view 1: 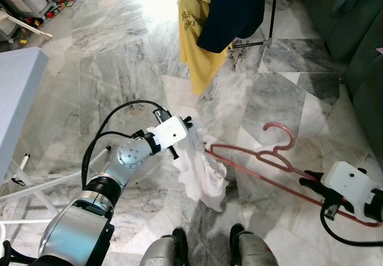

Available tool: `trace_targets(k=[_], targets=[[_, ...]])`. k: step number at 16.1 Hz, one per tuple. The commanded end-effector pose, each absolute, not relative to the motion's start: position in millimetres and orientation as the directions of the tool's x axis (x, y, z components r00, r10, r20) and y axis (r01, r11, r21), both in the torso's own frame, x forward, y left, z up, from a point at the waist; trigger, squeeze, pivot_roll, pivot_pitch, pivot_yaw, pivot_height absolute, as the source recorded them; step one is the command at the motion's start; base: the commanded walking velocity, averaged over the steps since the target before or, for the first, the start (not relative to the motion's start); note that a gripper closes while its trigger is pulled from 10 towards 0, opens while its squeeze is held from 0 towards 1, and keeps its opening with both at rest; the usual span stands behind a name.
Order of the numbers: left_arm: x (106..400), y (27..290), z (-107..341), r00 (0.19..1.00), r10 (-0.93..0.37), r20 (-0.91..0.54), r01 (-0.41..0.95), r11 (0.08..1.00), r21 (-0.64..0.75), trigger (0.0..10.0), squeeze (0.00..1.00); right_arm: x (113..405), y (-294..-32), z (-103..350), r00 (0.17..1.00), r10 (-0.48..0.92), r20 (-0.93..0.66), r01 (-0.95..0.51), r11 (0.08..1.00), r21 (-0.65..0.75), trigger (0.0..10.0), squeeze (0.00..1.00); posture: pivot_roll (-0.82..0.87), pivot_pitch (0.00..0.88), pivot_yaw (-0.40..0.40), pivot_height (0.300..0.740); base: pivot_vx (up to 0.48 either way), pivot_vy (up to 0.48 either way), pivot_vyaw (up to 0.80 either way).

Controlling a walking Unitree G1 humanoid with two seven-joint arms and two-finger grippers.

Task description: Hang hanger

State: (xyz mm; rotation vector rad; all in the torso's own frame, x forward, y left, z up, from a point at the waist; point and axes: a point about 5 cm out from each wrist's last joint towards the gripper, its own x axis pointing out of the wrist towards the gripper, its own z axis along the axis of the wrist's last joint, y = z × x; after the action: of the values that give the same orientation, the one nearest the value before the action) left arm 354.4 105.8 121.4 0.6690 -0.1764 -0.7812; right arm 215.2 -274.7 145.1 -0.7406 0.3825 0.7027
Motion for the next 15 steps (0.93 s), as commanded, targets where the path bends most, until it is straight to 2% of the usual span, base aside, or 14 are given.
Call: trace_targets(k=[1, 11, 15], targets=[[354.5, 113.1, 120.1, 0.711, -0.694, -0.111, 0.590, 0.503, 0.632, 10.0, 0.00, 210.9, -273.9, 149.7, 0.697, 0.452, -0.557, -0.714, 0.511, -0.479, 10.0, 0.00, -0.22, 0.267, 0.152, 0.740, 0.000, 0.000, 0.00], [356.8, 119.5, 123.7, 0.710, -0.694, -0.122, 0.586, 0.485, 0.649, 10.0, 0.00, 208.3, -267.0, 158.6, 0.704, 0.466, -0.537, -0.709, 0.516, -0.482, 10.0, 0.00, -0.22, 0.264, 0.165, 0.740, 0.000, 0.000, 0.00], [352.7, 112.2, 123.4, 0.667, -0.736, -0.114, 0.615, 0.459, 0.641, 10.0, 0.00, 217.0, -257.9, 148.3, 0.727, 0.477, -0.493, -0.686, 0.520, -0.508, 10.0, 0.00, -0.22, 0.261, 0.166, 0.740, 0.000, 0.000, 0.00]])
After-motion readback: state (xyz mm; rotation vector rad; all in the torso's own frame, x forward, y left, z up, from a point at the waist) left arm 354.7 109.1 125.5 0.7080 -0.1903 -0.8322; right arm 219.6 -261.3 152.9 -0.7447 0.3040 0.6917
